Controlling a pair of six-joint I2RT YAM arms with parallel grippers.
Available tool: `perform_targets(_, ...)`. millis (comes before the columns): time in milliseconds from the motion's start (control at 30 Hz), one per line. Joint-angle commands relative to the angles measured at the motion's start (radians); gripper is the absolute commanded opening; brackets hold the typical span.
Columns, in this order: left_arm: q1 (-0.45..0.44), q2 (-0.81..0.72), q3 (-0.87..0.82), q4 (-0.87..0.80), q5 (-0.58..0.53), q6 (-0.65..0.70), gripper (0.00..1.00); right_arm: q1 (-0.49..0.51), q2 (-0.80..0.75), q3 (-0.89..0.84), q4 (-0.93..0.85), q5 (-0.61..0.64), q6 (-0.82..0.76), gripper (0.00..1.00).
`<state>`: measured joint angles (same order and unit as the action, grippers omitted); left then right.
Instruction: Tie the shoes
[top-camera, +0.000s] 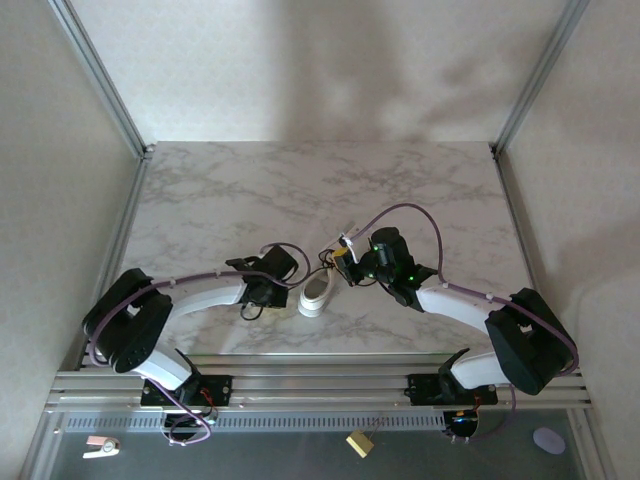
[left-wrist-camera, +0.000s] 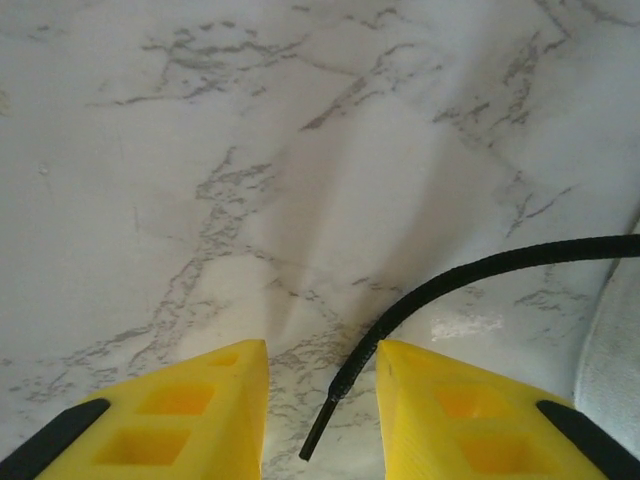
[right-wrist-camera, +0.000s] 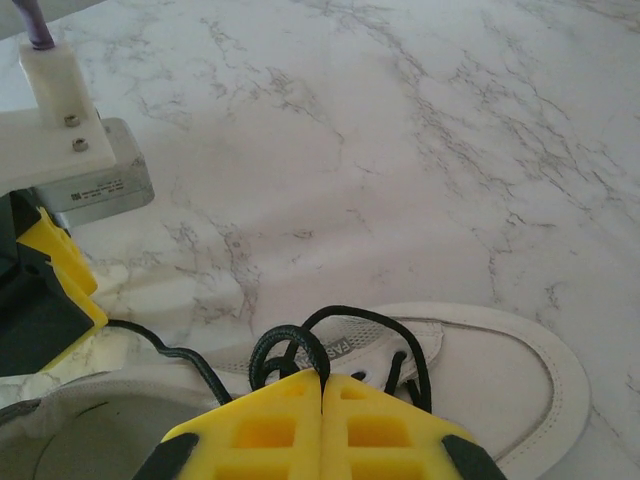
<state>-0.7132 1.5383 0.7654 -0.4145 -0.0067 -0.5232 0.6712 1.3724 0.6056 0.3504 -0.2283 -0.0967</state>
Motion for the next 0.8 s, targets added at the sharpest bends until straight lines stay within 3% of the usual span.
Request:
perform_targets(0,-0.012,0.03,-0.003,0.019,0.014,0.015,0.32,0.008,-0.009,0.017,0.001,0.012,-0.018,0.0)
perform_targets(367,-0.019,0.07,0.054,0.026,-0.061,0.02,0.02,0.008,-0.015,0.004,0.014,0.005,-0.013,0.0)
perform_targets(767,0.08,0.181,0.208,0.113,-0.027,0.074,0.0,0.01,-0.043,-0.013,0.033,-0.012,0.002,0.0)
